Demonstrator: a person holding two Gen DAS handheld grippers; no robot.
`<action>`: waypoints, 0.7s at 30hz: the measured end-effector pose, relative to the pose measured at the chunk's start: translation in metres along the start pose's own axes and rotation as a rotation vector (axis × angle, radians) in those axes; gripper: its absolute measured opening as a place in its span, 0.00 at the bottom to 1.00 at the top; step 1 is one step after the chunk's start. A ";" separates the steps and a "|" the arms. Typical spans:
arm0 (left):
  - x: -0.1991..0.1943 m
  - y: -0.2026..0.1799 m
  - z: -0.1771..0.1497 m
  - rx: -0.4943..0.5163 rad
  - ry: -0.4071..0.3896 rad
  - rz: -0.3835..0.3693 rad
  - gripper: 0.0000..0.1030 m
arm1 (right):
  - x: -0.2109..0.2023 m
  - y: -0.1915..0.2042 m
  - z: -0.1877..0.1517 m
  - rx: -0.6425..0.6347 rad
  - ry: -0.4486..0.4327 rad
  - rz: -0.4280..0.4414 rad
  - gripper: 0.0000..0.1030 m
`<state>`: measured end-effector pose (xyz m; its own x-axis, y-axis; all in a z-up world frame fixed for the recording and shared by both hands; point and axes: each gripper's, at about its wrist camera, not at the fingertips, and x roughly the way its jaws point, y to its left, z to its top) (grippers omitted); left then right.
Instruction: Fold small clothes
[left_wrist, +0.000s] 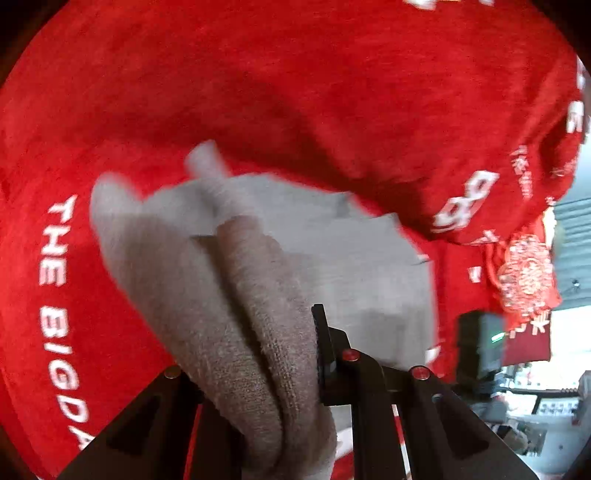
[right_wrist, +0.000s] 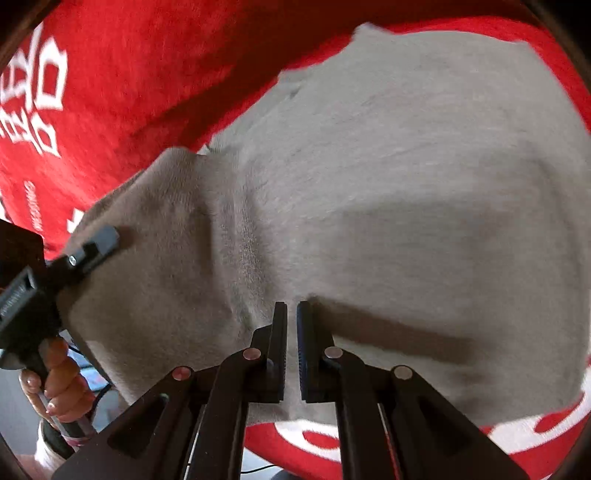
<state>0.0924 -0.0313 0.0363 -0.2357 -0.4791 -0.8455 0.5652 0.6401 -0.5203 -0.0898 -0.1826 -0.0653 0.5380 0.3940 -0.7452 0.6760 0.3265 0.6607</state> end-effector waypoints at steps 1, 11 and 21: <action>0.001 -0.016 0.003 0.018 -0.002 -0.008 0.16 | -0.012 -0.009 -0.001 0.017 -0.014 0.021 0.06; 0.091 -0.194 -0.005 0.347 0.055 0.113 0.16 | -0.083 -0.105 -0.016 0.213 -0.107 0.093 0.06; 0.181 -0.242 -0.040 0.532 0.115 0.370 0.45 | -0.094 -0.159 -0.036 0.343 -0.112 0.186 0.07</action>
<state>-0.1184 -0.2492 0.0050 -0.0171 -0.1979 -0.9801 0.9321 0.3514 -0.0872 -0.2658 -0.2408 -0.0972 0.7059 0.3167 -0.6336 0.6804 -0.0545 0.7308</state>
